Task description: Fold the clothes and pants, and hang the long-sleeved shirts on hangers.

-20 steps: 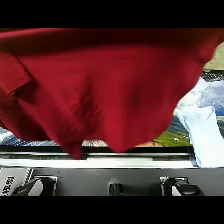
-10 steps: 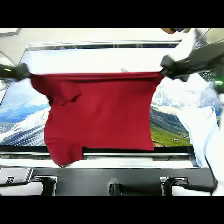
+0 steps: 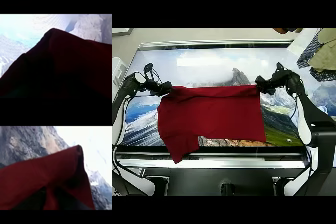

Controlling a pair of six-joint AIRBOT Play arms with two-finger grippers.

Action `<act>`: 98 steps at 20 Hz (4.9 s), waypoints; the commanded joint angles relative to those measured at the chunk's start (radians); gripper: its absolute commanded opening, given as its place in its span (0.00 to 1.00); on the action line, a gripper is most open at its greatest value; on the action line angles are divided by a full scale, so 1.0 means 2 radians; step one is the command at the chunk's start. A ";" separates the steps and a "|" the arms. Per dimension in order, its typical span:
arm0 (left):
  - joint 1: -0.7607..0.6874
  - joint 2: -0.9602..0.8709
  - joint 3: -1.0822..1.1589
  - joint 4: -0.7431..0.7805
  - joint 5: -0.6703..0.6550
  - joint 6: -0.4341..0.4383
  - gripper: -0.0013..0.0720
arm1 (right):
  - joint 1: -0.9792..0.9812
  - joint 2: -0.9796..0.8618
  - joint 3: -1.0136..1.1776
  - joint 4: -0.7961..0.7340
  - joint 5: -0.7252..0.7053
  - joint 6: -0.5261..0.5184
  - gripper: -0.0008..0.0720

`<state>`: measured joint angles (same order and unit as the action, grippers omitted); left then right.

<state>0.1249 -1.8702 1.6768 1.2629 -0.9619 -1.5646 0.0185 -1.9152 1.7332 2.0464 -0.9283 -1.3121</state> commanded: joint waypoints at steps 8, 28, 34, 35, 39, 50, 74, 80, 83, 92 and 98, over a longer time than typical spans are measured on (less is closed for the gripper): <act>0.120 0.075 0.062 -0.050 -0.200 0.005 0.91 | -0.114 0.111 0.025 0.008 -0.268 -0.129 0.84; 0.224 0.237 -0.215 -0.076 -0.166 0.012 0.91 | -0.182 0.293 -0.553 0.145 -0.130 -0.296 0.83; 0.224 0.237 -0.215 -0.076 -0.169 0.012 0.91 | -0.107 0.273 -0.558 0.158 -0.089 -0.281 0.61; 0.224 0.237 -0.215 -0.076 -0.174 0.014 0.91 | -0.107 0.273 -0.558 0.159 -0.084 -0.278 0.37; 0.249 0.251 -0.261 -0.077 -0.190 0.062 0.90 | -0.108 0.297 -0.556 0.158 -0.078 -0.273 0.05; 0.275 0.297 -0.509 -0.159 -0.076 0.151 0.85 | -0.107 0.352 -0.556 0.159 -0.095 -0.253 0.05; 0.149 0.299 -0.338 -0.214 -0.048 0.157 0.03 | -0.056 0.399 -0.399 0.160 -0.014 -0.260 0.05; 0.100 0.362 -0.046 -0.088 -0.075 0.039 0.03 | -0.038 0.409 -0.114 0.035 -0.057 -0.188 0.05; 0.100 0.417 0.071 -0.014 -0.110 -0.012 0.03 | -0.038 0.447 0.006 0.006 -0.095 -0.157 0.05; 0.100 0.573 0.103 0.124 -0.131 -0.078 0.03 | -0.038 0.615 0.046 -0.032 -0.053 -0.064 0.05; 0.100 0.526 0.081 0.058 -0.172 -0.038 0.03 | -0.038 0.543 0.046 -0.055 -0.110 -0.040 0.05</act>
<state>0.3248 -0.7761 1.8652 1.4471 -1.2484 -1.6993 -0.0589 -0.7578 1.8229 1.9644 -1.0882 -1.4269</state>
